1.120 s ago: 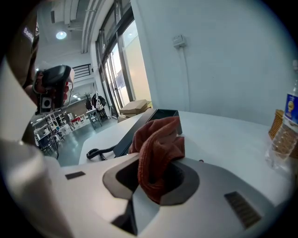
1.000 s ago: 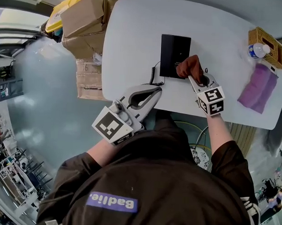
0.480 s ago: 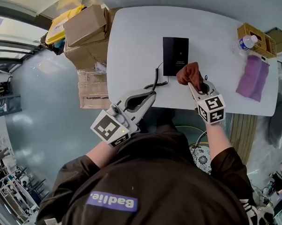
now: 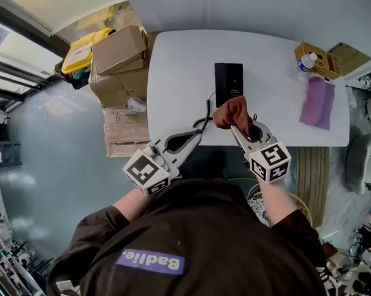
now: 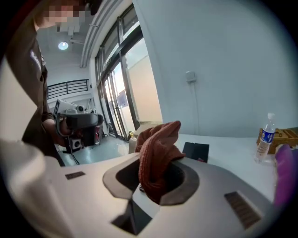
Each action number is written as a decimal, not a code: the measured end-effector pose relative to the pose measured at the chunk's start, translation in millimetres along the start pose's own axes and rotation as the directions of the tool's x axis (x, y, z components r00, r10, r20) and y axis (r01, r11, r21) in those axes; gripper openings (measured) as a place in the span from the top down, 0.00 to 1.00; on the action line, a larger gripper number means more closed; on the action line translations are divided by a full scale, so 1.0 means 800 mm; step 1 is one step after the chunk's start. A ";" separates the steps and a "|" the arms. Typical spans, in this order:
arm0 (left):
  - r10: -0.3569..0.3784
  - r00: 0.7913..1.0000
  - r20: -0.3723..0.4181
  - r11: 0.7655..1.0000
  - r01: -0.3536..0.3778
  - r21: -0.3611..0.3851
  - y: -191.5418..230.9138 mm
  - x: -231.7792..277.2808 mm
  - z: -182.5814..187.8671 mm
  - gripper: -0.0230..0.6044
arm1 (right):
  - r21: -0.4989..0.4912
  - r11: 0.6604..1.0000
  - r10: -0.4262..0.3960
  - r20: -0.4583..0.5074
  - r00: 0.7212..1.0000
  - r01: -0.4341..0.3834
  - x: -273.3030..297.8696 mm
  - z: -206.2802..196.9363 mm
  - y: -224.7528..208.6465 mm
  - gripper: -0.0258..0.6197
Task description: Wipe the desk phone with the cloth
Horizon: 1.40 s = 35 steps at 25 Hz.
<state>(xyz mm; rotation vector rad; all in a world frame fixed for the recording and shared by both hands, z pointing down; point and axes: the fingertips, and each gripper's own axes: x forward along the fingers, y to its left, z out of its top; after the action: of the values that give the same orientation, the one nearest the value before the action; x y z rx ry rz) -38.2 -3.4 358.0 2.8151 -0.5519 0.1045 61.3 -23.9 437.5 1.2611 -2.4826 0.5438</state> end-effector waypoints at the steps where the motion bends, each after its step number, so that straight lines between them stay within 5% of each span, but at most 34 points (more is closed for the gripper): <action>1: -0.006 1.000 0.002 1.000 0.005 0.005 -0.001 -0.006 0.001 0.94 | 0.001 1.000 0.008 0.014 1.000 -0.008 -0.002 0.009 0.013 0.81; 16: -0.051 0.999 0.018 0.997 0.050 0.065 -0.018 -0.073 0.010 0.94 | 0.021 0.992 0.119 0.151 0.981 -0.124 -0.025 0.078 0.153 0.81; 35: -0.051 0.999 -0.005 0.995 0.051 0.087 -0.028 -0.078 0.017 0.94 | -0.008 0.992 0.122 0.171 0.978 -0.123 -0.028 0.071 0.179 0.81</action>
<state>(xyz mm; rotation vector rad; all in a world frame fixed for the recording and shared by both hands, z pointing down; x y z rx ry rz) -87.1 35.5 331.9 2.9107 -0.4858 0.1250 -48.6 43.6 349.5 1.2084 -2.7172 0.4863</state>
